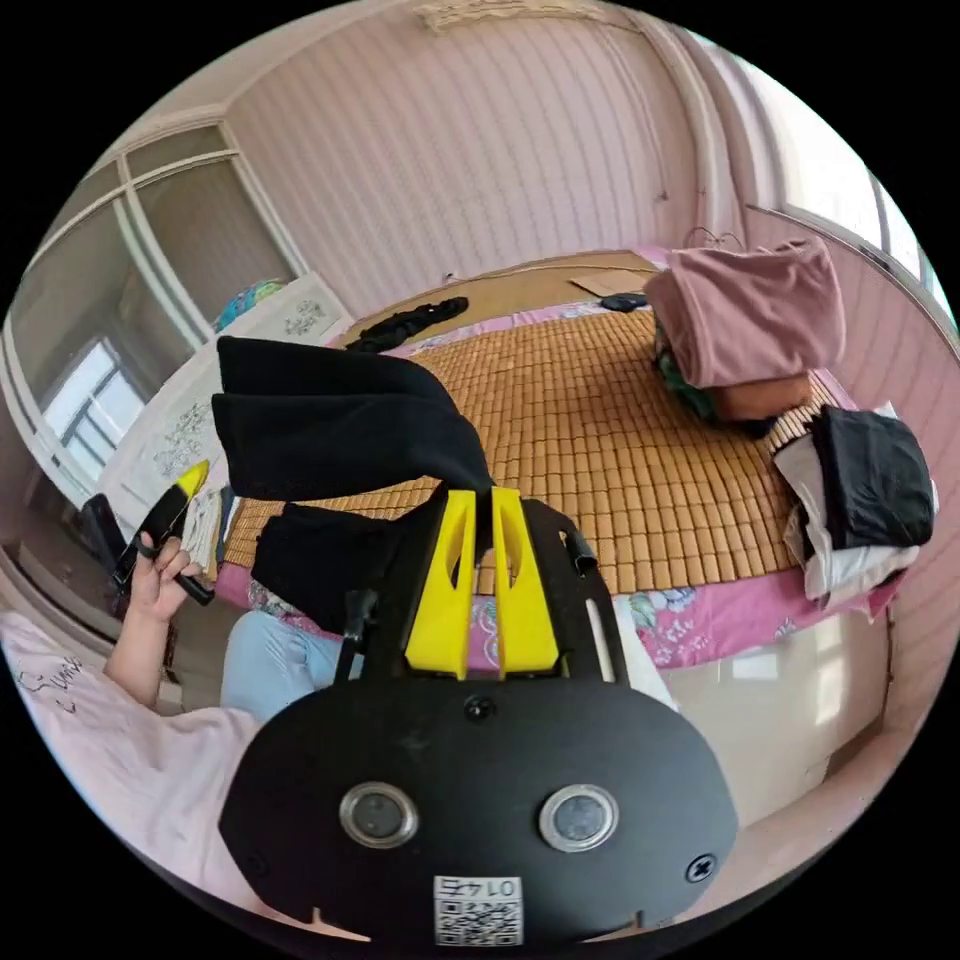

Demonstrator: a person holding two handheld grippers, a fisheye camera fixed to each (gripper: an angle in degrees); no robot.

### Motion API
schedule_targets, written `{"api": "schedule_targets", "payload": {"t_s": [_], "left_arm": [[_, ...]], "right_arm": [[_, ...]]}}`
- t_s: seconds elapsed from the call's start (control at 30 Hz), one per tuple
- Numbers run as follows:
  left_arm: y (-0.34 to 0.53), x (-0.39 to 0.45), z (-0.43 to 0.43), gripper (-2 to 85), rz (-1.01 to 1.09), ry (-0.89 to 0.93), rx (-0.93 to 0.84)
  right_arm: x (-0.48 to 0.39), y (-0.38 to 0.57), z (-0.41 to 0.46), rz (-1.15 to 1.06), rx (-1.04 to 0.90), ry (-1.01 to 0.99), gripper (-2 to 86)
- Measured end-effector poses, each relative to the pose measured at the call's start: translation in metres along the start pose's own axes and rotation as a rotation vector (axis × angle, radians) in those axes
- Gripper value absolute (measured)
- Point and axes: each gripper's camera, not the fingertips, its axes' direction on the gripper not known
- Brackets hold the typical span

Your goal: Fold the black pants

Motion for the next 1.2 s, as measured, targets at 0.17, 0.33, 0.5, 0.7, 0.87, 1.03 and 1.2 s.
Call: {"api": "schedule_targets", "payload": {"t_s": [0.17, 0.33, 0.5, 0.7, 0.87, 1.03, 1.2], "left_arm": [[0.047, -0.093, -0.010, 11.2, -0.323, -0.215, -0.246], [0.071, -0.171, -0.045, 11.2, -0.518, -0.445, -0.356], [0.066, -0.212, -0.031, 12.8, -0.542, -0.590, -0.428], [0.085, -0.226, 0.006, 12.6, -0.525, -0.619, -0.554], [0.090, -0.209, 0.001, 7.3, -0.420, -0.597, -0.507], [0.076, -0.171, -0.028, 3.8, -0.305, -0.525, -0.458], [0.098, -0.118, -0.096, 2.7, -0.292, -0.345, -0.447]], "right_arm": [[0.047, 0.030, -0.003, 0.161, -0.064, 0.132, 2.6], [-0.004, 0.021, 0.051, -0.033, -0.221, 0.110, 7.2], [-0.127, -0.006, 0.123, -0.433, -0.350, 0.012, 9.5], [-0.267, -0.015, 0.194, -0.824, -0.448, 0.090, 11.2], [-0.314, -0.016, 0.226, -0.895, -0.565, 0.051, 12.9], [-0.342, -0.015, 0.230, -0.985, -0.548, 0.112, 12.5], [-0.367, -0.016, 0.234, -1.073, -0.498, 0.172, 12.6]]}}
